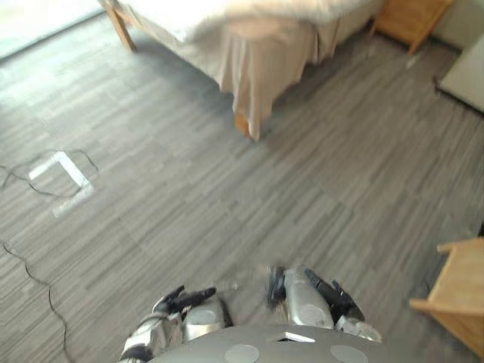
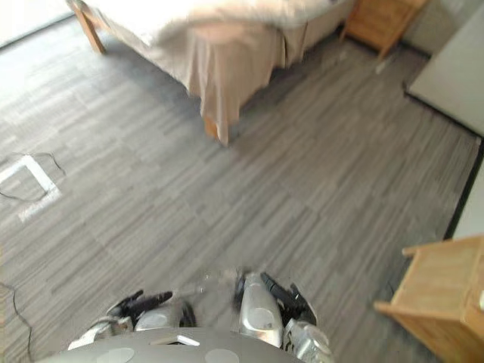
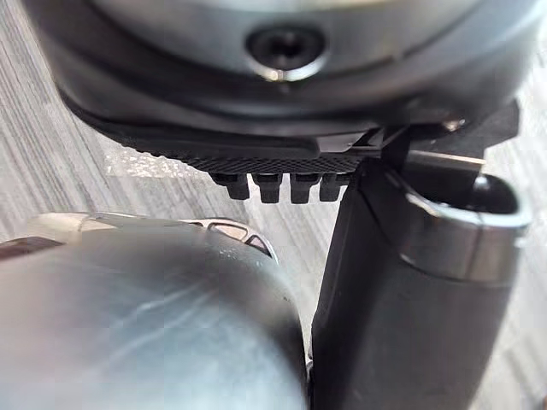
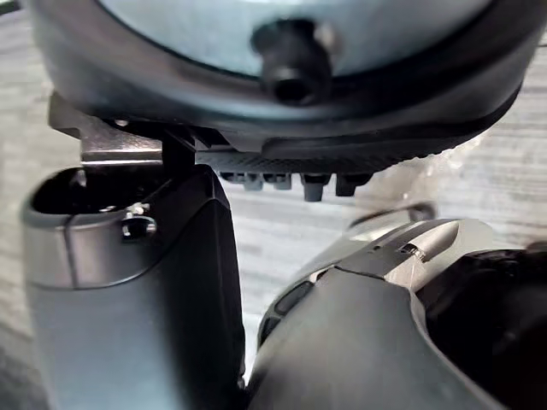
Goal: Tidy up the quilt and then pick up the clothes from the bed and put them into the laundry hamper
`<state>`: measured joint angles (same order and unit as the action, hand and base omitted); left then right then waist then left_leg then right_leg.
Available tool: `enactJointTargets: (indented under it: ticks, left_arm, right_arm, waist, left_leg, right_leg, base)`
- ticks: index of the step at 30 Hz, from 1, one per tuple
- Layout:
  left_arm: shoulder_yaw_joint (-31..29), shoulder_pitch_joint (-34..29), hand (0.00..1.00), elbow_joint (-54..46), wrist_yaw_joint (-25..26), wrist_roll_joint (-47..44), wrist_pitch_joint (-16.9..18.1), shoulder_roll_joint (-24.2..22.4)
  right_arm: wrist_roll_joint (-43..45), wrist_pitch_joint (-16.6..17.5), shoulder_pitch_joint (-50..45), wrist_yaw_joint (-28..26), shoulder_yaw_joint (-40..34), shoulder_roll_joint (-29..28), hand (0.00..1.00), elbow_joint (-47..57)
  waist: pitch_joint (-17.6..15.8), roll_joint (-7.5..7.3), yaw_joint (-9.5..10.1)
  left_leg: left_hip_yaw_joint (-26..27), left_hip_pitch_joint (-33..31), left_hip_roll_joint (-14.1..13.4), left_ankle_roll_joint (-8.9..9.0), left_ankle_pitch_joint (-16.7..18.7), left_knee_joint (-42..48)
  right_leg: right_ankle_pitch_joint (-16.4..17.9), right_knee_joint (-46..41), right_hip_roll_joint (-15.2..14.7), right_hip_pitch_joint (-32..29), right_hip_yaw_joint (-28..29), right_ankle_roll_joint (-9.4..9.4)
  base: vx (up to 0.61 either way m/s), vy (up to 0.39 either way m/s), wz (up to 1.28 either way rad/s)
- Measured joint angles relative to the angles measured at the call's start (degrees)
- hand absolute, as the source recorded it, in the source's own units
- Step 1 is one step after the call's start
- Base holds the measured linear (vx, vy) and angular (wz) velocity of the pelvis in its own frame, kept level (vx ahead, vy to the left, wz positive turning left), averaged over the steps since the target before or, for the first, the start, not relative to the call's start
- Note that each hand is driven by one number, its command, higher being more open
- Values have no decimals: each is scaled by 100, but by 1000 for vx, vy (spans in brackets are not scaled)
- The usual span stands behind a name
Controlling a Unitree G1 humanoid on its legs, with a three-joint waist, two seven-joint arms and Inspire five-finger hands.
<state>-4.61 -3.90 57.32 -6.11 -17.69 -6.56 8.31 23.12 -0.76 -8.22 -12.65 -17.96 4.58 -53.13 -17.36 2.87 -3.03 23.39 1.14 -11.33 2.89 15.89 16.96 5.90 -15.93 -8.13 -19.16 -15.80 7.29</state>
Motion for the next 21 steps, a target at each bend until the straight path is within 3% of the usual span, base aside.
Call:
enactJointTargets:
  ticks: [1,2,3,4,5,6,7,8,9,10,11,12,14,15,16,19,20,21]
  left_arm:
    - [-16,-12,100,9,-8,-46,0,27]
    - [-78,-37,100,73,-22,-177,20,77]
    - [-122,-106,100,84,-27,-223,27,101]
    - [-123,-135,100,112,-20,-209,23,101]
    - [-133,-255,100,249,45,-149,4,79]
    - [-143,-311,100,262,39,-143,4,57]
    - [-199,-349,100,271,-1,-102,3,48]
    - [-236,-346,100,246,11,37,69,-13]
    - [-334,-318,100,183,-1,38,128,-91]
    - [-428,-283,100,179,-45,39,178,-214]
    - [-488,-277,100,181,-94,35,217,-273]
    - [-556,-231,100,143,-243,27,350,-328]
    - [-558,-214,100,-190,-462,28,505,-385]
    - [-541,-208,100,-361,-541,27,548,-407]
    - [-544,-120,100,-567,-619,29,575,-421]
    - [-728,28,100,-825,-617,5,680,-510]
    - [-743,-4,100,-795,-598,-7,680,-489]
    - [-695,-86,100,-677,-600,-118,647,-442]
  right_arm:
    - [33,5,33,-60,-78,-38,100,32]
    - [19,13,38,-106,-370,-213,100,90]
    - [-47,16,19,-145,-589,-317,100,87]
    - [-115,18,18,-166,-675,-362,100,87]
    - [-307,28,86,-195,-973,-441,100,84]
    - [-442,57,96,-259,-1068,-428,100,125]
    - [-626,151,117,-318,-1143,-453,100,131]
    - [-832,176,189,-306,-1261,-406,100,100]
    - [-1189,248,214,-172,-1265,-273,100,64]
    - [-1444,272,262,-31,-1151,-79,100,-63]
    - [-1602,278,282,34,-1038,9,100,-175]
    - [-1682,320,370,154,-923,128,100,-442]
    - [-1839,352,417,211,-637,249,100,-894]
    - [-1838,380,381,183,-479,258,100,-894]
    - [-1823,465,335,118,-315,238,100,-762]
    - [-1820,637,249,-54,-113,151,100,-456]
    - [-1820,780,167,-125,-175,89,100,-452]
    - [-1819,879,113,-190,-295,85,100,-519]
  waist:
    - [-69,-33,-27]
    - [-186,-146,-31]
    - [-271,-234,-36]
    - [-274,-236,-57]
    - [-240,-63,-199]
    - [-148,14,-304]
    - [-13,167,-388]
    - [43,227,-335]
    - [128,317,-306]
    - [183,452,-306]
    - [154,457,-333]
    - [84,488,-328]
    - [-24,335,-183]
    - [-5,289,-73]
    - [-28,222,97]
    - [-181,-29,284]
    - [-168,-132,305]
    - [2,-120,331]
  left_leg:
    - [63,46,-62,62,34,0]
    - [232,307,-147,296,164,0]
    - [375,752,-249,582,334,0]
    - [421,989,-341,732,424,-1]
    - [423,1507,-746,742,609,-55]
    - [394,1652,-960,557,665,-161]
    - [148,1696,-1088,200,483,-99]
    - [-197,1579,-1200,-131,105,184]
    - [-638,1340,-1265,-311,-532,596]
    - [-1076,962,-1262,-104,-828,1370]
    - [-1340,712,-1193,57,-739,1858]
    - [-1742,374,-915,297,-406,2858]
    - [-1851,-283,-336,234,190,4092]
    - [-1743,-669,-135,184,316,4198]
    - [-1492,-1222,59,139,409,4039]
    - [-642,-2090,277,2,353,3170]
    - [-135,-2279,345,77,78,2452]
    - [382,-2363,389,68,-215,1546]
  right_leg:
    - [-187,241,-56,-137,98,102]
    - [-480,463,-223,-343,220,182]
    - [-581,560,-351,-350,219,127]
    - [-578,546,-376,-307,222,120]
    - [-880,-52,-216,-239,171,-70]
    - [-848,-483,-43,-313,160,-173]
    - [-552,-1043,144,-484,152,-546]
    - [-159,-1425,251,-578,136,-751]
    - [89,-1530,337,-540,92,-909]
    - [249,-1246,526,-279,94,-1022]
    - [296,-1011,665,-34,120,-1096]
    - [307,-515,862,578,166,-1185]
    - [369,275,1116,1779,299,-1283]
    - [404,478,1183,2141,349,-1321]
    - [481,610,1205,2477,412,-1316]
    - [774,816,1038,3285,560,-1190]
    - [1063,940,901,3709,531,-1083]
    - [1400,1020,814,4049,493,-922]
  base:
    - [313,-407,-87]
    - [419,-434,-89]
    - [371,-369,-83]
    - [552,-446,-51]
    - [487,-385,-7]
    - [743,-555,22]
    - [511,-372,17]
    - [662,-503,-1]
    - [825,-545,-27]
    - [688,-435,-15]
    - [720,-321,-6]
    - [574,-183,1]
    - [810,-213,-14]
    - [765,-155,-46]
    - [646,-116,-48]
    - [646,-69,-45]
    - [684,-21,-33]
    - [691,10,-31]
